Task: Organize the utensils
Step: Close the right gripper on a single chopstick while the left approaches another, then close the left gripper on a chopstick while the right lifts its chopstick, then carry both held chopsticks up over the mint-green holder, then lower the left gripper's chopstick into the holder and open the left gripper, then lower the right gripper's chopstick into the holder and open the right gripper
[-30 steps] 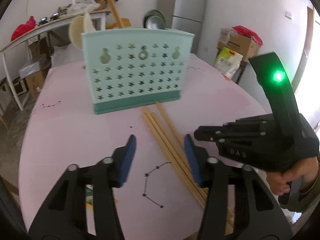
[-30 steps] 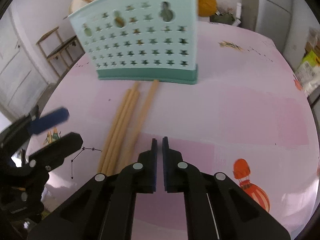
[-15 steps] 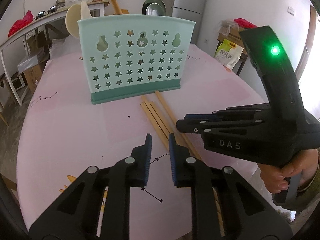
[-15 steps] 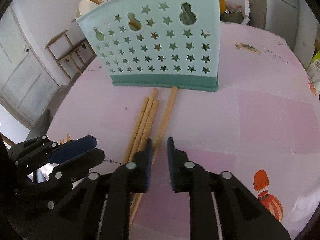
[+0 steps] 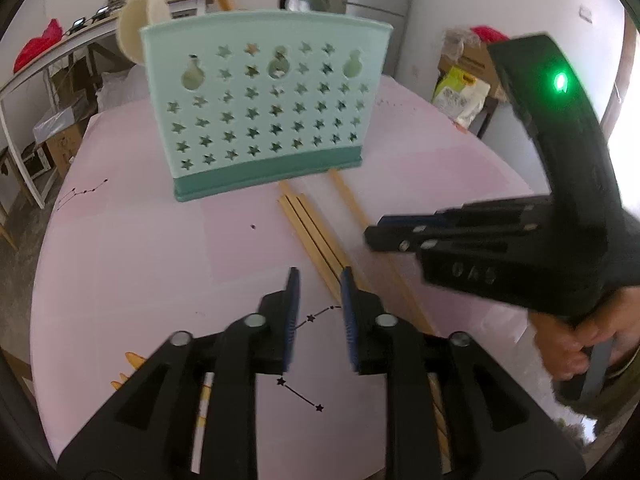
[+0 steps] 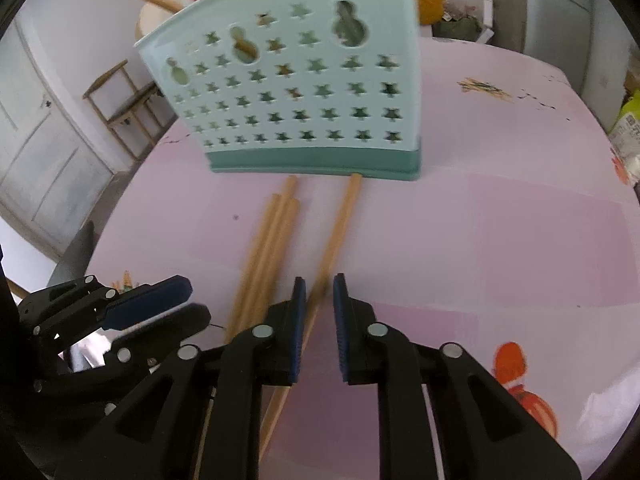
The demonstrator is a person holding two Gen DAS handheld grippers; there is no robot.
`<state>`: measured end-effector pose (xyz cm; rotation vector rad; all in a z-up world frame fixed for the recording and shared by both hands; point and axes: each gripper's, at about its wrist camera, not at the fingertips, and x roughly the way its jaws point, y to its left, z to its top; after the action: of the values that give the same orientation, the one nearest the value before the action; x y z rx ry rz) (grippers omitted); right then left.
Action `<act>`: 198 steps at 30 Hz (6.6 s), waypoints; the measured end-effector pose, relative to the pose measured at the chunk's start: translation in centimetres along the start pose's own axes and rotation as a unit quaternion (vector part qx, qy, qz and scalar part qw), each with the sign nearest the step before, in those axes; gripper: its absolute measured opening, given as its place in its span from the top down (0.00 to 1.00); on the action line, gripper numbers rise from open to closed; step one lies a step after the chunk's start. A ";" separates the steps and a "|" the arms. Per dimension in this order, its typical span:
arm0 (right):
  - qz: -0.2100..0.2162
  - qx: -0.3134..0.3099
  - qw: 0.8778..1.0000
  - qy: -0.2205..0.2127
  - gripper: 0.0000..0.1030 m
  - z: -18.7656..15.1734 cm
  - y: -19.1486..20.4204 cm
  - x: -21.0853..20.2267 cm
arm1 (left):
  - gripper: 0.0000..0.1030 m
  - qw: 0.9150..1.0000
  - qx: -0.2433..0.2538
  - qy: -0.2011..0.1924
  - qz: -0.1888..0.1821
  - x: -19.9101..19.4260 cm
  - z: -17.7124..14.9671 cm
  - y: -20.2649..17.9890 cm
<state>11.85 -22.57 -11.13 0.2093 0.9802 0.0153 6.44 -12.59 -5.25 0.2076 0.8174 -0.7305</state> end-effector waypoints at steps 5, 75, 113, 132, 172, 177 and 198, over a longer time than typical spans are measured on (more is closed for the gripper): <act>-0.015 0.018 1.000 -0.001 0.90 -0.5 -1.5 -0.8 | 0.75 1.000 0.015 0.015 0.005 1.5 -0.1 -1.0; -0.042 -0.051 0.998 0.017 0.93 4.7 1.2 2.7 | 0.94 0.992 -0.038 0.067 0.099 4.9 4.2 4.7; -0.001 0.019 0.991 -0.132 0.93 6.6 -1.6 -8.2 | 0.95 0.994 -0.102 -0.036 0.018 0.0 4.9 7.7; 0.025 0.034 0.986 -0.161 0.93 6.0 -2.6 -10.1 | 0.95 0.955 -0.120 -0.257 -0.093 -14.2 10.2 8.7; 0.019 0.036 0.979 -0.198 0.93 6.3 -3.7 -13.0 | 0.73 0.931 -0.132 -0.337 -0.044 -10.4 12.6 7.2; 0.018 0.030 0.972 -0.232 0.93 7.1 -3.3 -15.8 | 0.67 0.932 -0.126 -0.335 -0.050 -12.4 9.7 7.4; 0.039 -0.047 0.935 -0.349 0.93 15.1 2.2 -22.8 | 0.47 0.988 -0.123 -0.074 0.056 -3.2 0.8 8.3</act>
<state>11.75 -25.47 16.18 0.1471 0.2592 0.0576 10.97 -5.14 -3.17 -0.0230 0.7407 -0.5276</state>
